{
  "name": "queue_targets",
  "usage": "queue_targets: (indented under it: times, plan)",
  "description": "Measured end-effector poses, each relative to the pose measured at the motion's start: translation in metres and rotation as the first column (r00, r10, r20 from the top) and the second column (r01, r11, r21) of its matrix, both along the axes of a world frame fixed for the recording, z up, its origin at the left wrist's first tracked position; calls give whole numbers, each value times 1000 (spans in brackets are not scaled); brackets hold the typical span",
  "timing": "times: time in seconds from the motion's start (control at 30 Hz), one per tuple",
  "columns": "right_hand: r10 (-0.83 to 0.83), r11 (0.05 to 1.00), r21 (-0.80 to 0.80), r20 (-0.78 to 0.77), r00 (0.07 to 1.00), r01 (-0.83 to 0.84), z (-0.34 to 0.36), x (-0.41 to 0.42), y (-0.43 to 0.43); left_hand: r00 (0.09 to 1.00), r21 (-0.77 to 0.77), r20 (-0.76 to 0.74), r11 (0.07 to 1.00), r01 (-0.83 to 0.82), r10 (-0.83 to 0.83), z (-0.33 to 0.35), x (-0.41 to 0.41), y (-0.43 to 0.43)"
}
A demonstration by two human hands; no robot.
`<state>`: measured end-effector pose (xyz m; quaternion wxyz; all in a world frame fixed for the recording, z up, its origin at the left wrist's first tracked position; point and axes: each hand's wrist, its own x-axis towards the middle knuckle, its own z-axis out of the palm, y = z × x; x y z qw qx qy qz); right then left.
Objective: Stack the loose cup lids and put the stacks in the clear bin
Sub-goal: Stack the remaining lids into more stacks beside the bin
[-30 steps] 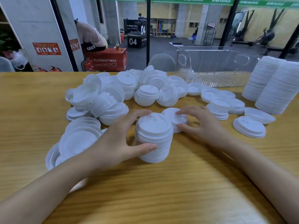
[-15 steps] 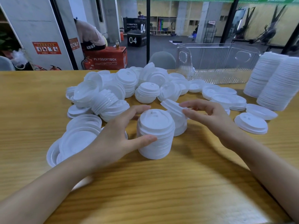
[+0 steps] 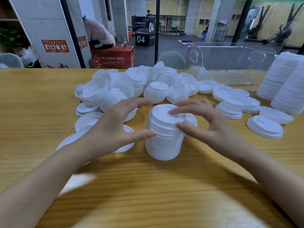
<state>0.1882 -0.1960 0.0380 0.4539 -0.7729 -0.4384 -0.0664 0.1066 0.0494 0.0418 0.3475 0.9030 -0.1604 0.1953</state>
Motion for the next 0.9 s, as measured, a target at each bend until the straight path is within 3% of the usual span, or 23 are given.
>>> queue_targets:
  times: [0.47, 0.6, 0.7, 0.9]
  plan:
    - [-4, 1000, -18, 68, 998, 5, -2, 1, -2, 975, 96, 193, 991, 94, -111, -3, 0, -5]
    - [-140, 990, 26, 61, 988, 138, -3, 21, -20, 964, 116, 239, 989, 93, -118, -5, 0, -5]
    - [-217, 969, -95, 103, 971, 226, -12, 40, -33, 956, 132, 266, 987, 92, -124, -8, 1, -5]
    - [-145, 930, -329, 84, 986, 165, -27, 53, -30, 958, 134, 251, 985, 109, -140, -11, 1, -7]
